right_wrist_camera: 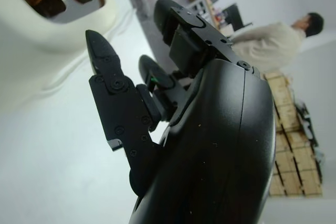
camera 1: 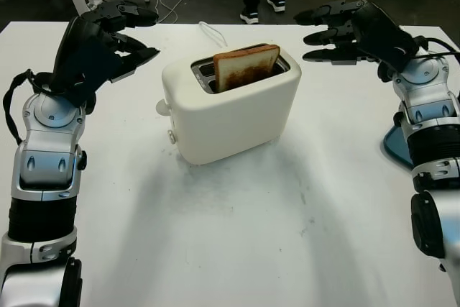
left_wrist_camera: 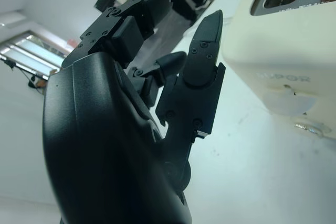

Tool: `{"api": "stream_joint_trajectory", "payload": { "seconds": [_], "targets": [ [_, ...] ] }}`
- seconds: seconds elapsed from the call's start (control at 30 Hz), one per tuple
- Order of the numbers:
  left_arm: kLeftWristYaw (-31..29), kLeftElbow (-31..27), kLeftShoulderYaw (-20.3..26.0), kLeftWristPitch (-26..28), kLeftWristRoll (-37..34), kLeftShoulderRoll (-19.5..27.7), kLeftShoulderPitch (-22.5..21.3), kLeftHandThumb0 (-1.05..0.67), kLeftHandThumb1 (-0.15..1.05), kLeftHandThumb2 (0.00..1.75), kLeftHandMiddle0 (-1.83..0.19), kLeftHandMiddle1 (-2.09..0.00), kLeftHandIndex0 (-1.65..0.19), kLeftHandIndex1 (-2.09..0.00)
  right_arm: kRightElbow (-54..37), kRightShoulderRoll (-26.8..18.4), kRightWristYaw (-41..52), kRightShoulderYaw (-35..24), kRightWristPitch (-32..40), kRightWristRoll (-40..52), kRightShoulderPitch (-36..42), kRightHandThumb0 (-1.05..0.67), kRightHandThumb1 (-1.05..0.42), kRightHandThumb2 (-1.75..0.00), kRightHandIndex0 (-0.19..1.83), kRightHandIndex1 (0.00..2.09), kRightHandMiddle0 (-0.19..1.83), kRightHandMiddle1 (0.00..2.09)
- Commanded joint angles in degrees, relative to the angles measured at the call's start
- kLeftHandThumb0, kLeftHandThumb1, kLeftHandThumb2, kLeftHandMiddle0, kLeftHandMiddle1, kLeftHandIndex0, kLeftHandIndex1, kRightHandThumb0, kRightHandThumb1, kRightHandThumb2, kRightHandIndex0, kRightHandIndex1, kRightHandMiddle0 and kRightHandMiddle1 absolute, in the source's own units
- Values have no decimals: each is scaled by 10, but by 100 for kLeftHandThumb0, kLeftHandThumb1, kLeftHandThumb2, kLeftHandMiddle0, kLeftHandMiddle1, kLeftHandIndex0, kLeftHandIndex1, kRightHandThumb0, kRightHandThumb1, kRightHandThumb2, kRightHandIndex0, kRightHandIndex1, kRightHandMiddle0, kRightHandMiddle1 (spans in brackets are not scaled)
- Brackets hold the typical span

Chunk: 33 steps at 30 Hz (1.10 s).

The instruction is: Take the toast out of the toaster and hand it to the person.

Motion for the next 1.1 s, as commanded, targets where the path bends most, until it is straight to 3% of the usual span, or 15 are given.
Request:
{"api": "stream_joint_trajectory", "payload": {
  "seconds": [0.0,0.2,0.5,0.63,0.67,1.07],
  "targets": [
    [3,-2,-2,-10,6,4,3,-34,88,0,-45,-102,-56,-55,-14,-5,11,-8,-26,14,-38,-27,-69,0,83,2,77,2],
    [2,-5,-3,-8,10,6,5,-33,88,0,-46,-101,-56,-55,-92,7,73,-2,9,48,-86,-43,-66,0,87,5,83,5],
    [-1,0,1,-13,6,7,5,-33,88,0,-48,-100,-57,-55,-165,41,99,68,13,14,-79,-48,-59,0,91,17,88,8],
    [-2,-1,2,-6,5,8,3,-34,88,0,-47,-100,-56,-55,-156,52,77,101,-13,-38,-75,-54,-58,0,61,78,87,11],
    [-2,-1,3,-6,5,9,3,-34,88,0,-47,-100,-56,-55,-153,54,70,108,-18,-50,-75,-56,-58,0,60,83,87,11],
    [-2,1,0,-13,11,13,7,-37,89,1,-46,-100,-57,-55,-82,75,46,147,-46,-113,-83,-53,-61,-1,55,85,86,10]
  ]
}}
